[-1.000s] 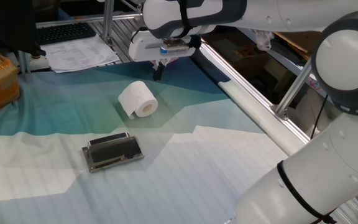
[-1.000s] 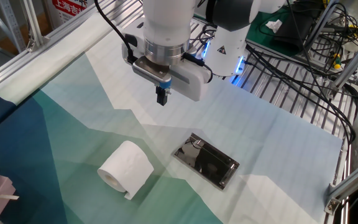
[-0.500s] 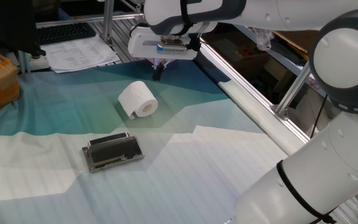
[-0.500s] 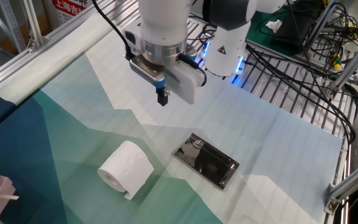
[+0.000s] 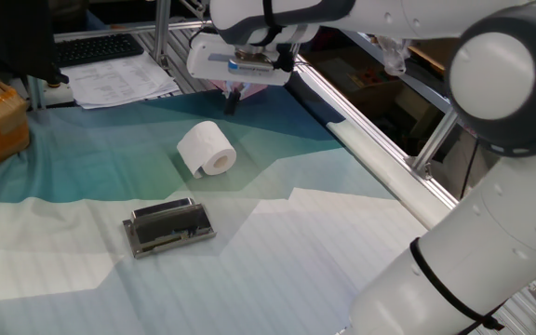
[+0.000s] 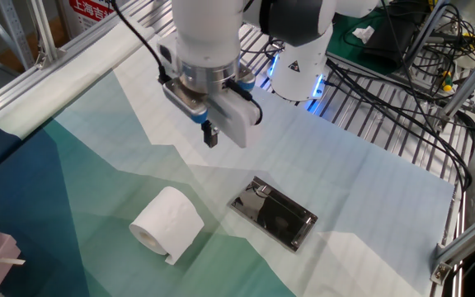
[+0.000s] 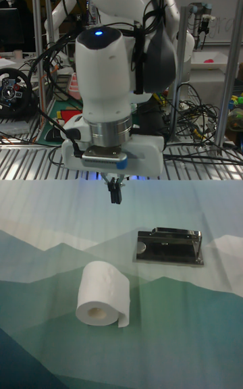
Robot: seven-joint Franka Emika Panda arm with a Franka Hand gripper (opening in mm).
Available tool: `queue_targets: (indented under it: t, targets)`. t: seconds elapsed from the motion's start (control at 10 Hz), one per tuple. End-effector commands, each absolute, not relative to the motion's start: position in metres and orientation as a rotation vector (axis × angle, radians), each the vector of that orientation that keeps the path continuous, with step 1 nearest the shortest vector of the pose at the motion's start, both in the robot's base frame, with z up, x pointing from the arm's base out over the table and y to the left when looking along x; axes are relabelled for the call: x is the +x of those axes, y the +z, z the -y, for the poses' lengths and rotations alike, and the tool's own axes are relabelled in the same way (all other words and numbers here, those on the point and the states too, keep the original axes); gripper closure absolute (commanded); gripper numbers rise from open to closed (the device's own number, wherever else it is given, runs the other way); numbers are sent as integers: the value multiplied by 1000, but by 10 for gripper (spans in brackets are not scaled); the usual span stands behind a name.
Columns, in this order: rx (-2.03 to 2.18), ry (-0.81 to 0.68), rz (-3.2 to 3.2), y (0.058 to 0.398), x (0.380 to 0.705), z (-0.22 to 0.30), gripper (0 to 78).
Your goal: Put the toilet paper on its holder
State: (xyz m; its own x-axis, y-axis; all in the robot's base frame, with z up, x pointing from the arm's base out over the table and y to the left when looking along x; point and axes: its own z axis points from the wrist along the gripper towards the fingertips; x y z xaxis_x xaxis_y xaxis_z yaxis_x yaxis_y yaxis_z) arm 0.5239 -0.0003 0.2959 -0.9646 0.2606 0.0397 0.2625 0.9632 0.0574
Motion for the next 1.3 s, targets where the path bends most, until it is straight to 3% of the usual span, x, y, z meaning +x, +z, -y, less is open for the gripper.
queue_targets:
  t: [0.1, 1.3]
  targets:
    - [-383, -90, 3092, 298, 537, 1, 776]
    - [-311, -25, 3135, 297, 545, 2, 776]
